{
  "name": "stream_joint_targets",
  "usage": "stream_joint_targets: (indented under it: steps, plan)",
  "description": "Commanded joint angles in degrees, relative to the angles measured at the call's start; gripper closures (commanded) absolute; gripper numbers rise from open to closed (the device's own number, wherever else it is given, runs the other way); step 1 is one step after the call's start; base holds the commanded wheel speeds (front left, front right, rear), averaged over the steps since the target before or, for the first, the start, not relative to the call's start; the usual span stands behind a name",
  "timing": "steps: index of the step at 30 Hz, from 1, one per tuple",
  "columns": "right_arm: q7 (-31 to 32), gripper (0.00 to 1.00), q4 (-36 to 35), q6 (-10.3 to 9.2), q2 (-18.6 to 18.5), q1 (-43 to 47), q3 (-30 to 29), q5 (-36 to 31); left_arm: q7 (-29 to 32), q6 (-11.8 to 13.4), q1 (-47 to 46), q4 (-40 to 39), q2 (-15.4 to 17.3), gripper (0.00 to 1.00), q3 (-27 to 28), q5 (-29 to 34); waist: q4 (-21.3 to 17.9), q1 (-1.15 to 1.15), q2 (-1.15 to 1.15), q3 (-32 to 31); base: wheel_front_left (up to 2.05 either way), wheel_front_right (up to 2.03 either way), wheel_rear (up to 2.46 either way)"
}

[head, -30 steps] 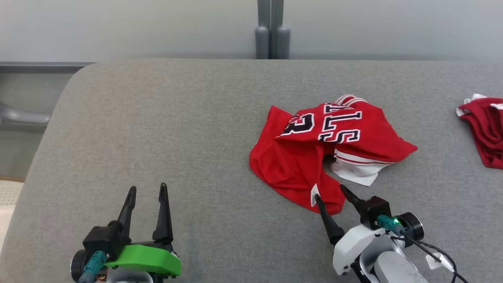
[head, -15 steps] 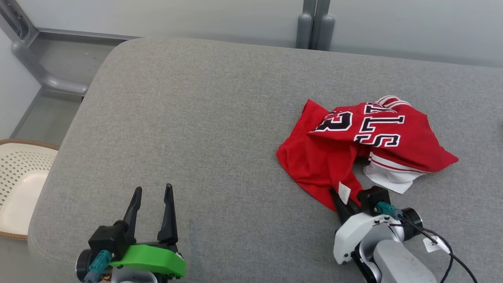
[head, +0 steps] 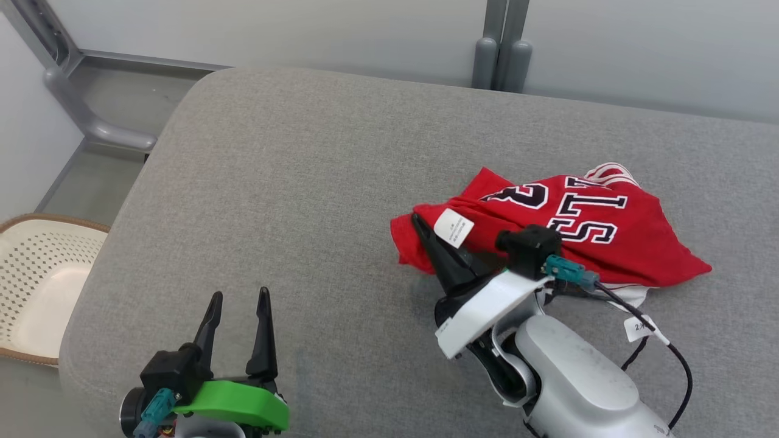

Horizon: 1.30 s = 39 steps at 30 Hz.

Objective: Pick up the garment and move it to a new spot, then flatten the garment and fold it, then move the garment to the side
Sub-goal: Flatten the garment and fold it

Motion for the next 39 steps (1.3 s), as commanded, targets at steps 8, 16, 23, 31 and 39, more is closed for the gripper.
stream_joint_targets:
  steps: [8, 16, 23, 31, 39]
  plan:
    - [-0.2, 1.0, 2.4, -0.03, -0.2, 1.0, 3.7, 9.1, 0.0, 0.4, 0.1, -0.4, 0.0, 0.0, 0.3, -1.0, 2.6, 0.0, 0.0, 1.2, 0.0, 0.0, 0.0]
    - [-0.2, 0.0, 10.4, -0.03, -0.2, 1.5, 10.2, 12.7, 0.0, 0.7, -0.3, -0.9, 0.0, 0.0, 1.0, -1.0, 2.1, 0.0, 0.0, 2.4, 0.0, 0.0, 0.0]
    - [-0.2, 0.0, 8.5, -0.02, -0.2, 3.5, 8.1, 3.8, 0.0, 0.8, 0.0, -1.2, 0.1, 0.0, 1.4, -0.5, -1.8, 0.0, 0.0, 1.6, 0.0, 0.0, 0.0]
    - [-0.2, 0.0, -0.9, -0.03, -1.2, 12.0, -2.9, -1.7, 0.0, 0.4, 1.0, -1.3, 0.1, 0.0, 2.2, 0.3, -6.8, 0.0, 0.0, 0.2, 0.0, 0.0, 0.0]
    - [-0.2, 0.0, -6.9, -0.03, -2.7, 17.8, -14.9, -8.6, 0.0, 0.2, 1.0, -1.3, 0.1, 0.0, 2.4, 0.8, -9.5, 0.0, 0.0, 0.2, 0.0, 0.0, 0.0]
